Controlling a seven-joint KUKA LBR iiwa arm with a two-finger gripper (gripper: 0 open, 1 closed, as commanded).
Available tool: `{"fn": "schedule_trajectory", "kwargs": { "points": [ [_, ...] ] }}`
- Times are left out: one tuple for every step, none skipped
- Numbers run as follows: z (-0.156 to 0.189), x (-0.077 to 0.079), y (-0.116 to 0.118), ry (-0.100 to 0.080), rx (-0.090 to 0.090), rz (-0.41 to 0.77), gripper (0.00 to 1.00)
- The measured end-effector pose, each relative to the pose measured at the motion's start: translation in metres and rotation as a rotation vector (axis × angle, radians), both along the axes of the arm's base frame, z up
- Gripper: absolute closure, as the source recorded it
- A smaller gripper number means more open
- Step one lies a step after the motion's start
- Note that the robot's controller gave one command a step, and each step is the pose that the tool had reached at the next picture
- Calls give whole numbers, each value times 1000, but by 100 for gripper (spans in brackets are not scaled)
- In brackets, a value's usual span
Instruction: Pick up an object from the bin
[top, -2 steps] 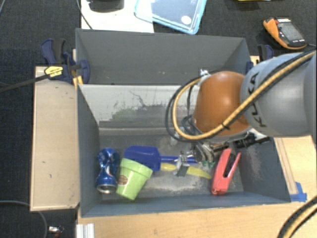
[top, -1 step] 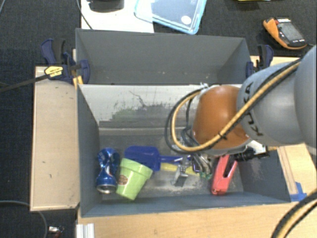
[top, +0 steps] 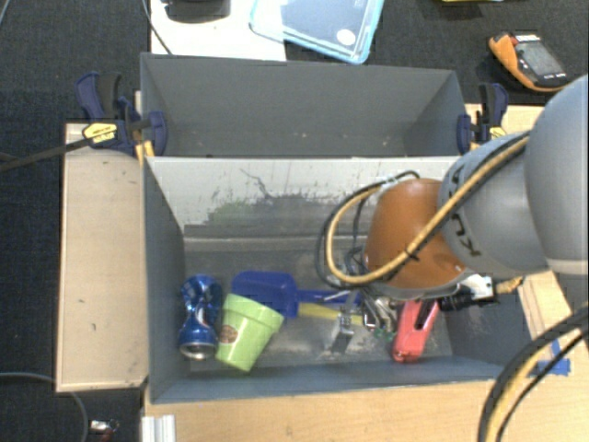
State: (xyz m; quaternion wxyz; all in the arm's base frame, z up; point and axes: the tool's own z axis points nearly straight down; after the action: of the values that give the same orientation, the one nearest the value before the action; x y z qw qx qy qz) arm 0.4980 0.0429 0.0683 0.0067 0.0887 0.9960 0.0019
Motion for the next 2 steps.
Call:
{"fn": "schedule_trajectory", "kwargs": {
  "points": [
    [3,-17,8,1,4,-73,100],
    [3,-17,8,1,4,-75,100]
  ]
}}
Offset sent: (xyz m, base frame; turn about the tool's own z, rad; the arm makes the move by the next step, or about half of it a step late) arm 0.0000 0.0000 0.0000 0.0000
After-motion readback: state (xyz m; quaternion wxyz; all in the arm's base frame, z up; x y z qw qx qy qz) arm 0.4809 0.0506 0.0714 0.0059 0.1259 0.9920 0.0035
